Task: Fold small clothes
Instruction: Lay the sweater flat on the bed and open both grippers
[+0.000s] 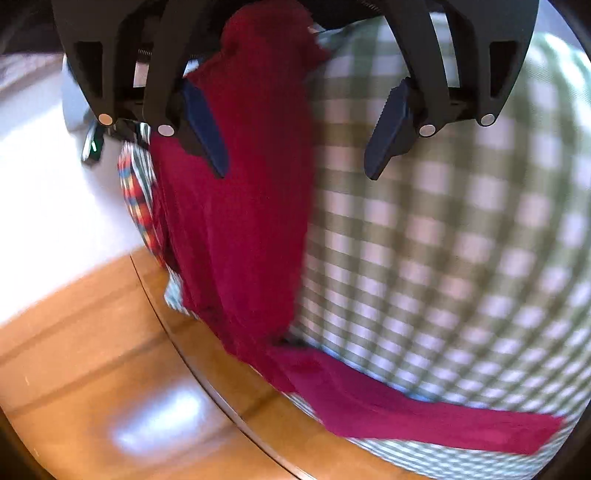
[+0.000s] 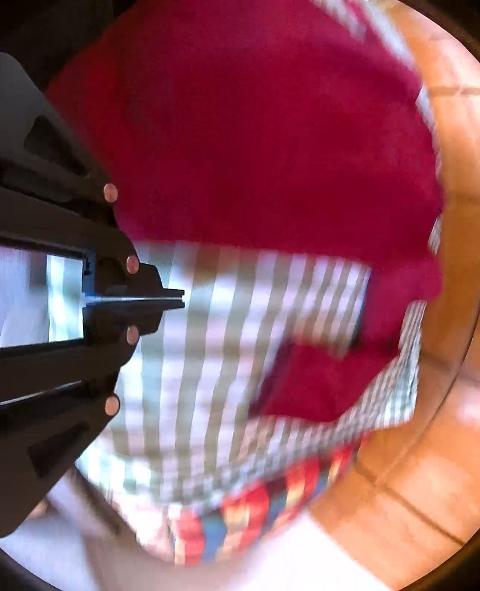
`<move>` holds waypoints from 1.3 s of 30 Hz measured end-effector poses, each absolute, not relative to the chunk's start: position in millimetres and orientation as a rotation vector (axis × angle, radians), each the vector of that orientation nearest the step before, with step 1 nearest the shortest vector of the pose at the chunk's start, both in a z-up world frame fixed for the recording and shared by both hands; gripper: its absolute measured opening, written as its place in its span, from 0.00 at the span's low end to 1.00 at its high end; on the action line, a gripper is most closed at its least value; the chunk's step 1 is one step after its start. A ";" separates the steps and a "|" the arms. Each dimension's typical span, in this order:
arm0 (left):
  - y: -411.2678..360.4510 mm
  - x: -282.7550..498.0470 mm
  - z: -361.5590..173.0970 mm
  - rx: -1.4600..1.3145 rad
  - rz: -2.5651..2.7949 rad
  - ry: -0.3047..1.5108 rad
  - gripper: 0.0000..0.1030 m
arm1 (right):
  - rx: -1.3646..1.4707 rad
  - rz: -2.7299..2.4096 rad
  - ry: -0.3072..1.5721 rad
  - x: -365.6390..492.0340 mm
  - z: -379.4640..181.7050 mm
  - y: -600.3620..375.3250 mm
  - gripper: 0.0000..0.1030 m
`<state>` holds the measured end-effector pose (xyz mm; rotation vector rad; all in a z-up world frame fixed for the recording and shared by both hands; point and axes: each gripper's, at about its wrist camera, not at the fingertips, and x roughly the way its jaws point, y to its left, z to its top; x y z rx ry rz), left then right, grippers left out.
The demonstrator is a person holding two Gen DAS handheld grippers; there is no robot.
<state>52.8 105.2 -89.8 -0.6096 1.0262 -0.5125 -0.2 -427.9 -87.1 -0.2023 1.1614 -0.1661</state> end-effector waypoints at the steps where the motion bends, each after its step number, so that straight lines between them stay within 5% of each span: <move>1: 94.7 52.3 -90.2 -0.592 -0.548 1.034 0.70 | -0.155 -0.177 1.168 -1.6 -87.1 -436.8 0.00; 3: 71.0 49.7 -89.6 -0.526 -0.615 1.050 0.45 | -0.125 -0.186 1.144 -4.3 -81.3 -440.8 0.00; 4: 55.1 45.9 -89.1 -0.437 -0.628 1.064 0.12 | -0.107 -0.176 1.120 -4.4 -75.5 -439.4 0.00; 6: 44.1 35.4 -85.9 -0.330 -0.603 1.054 0.12 | -0.086 -0.152 1.072 -2.9 -64.7 -431.5 0.04; 8: 52.6 28.5 -83.3 -0.336 -0.567 1.058 0.11 | -0.080 -0.115 1.020 0.2 -53.8 -417.4 0.20; 9: 58.7 24.6 -82.2 -0.344 -0.547 1.058 0.11 | -0.073 -0.085 0.983 3.2 -47.3 -406.8 0.39; 10: 64.8 18.9 -79.7 -0.349 -0.541 1.055 0.11 | -0.067 -0.047 0.960 8.2 -43.6 -394.5 0.42; 13: 81.1 2.9 -76.6 -0.375 -0.520 1.077 0.12 | -0.070 0.054 0.942 25.1 -41.9 -358.5 0.45; 17: 120.3 5.8 -77.7 -0.427 -0.337 1.059 0.50 | -0.097 0.150 0.954 44.6 -54.5 -313.0 0.50; 22: 208.7 36.6 -65.6 -0.512 0.034 0.964 0.52 | -0.092 0.220 0.944 57.2 -63.0 -275.3 0.61; 25: 260.5 60.9 -61.8 -0.569 0.216 0.906 0.70 | -0.086 0.230 0.967 64.3 -77.1 -267.8 0.61; 31: 336.9 111.9 -68.0 -0.643 0.403 0.864 0.70 | -0.083 0.212 0.974 69.9 -94.2 -260.2 0.70; 39: 337.9 186.7 -76.1 -0.521 0.425 0.902 0.66 | -0.072 0.188 0.973 79.4 -100.6 -261.0 0.79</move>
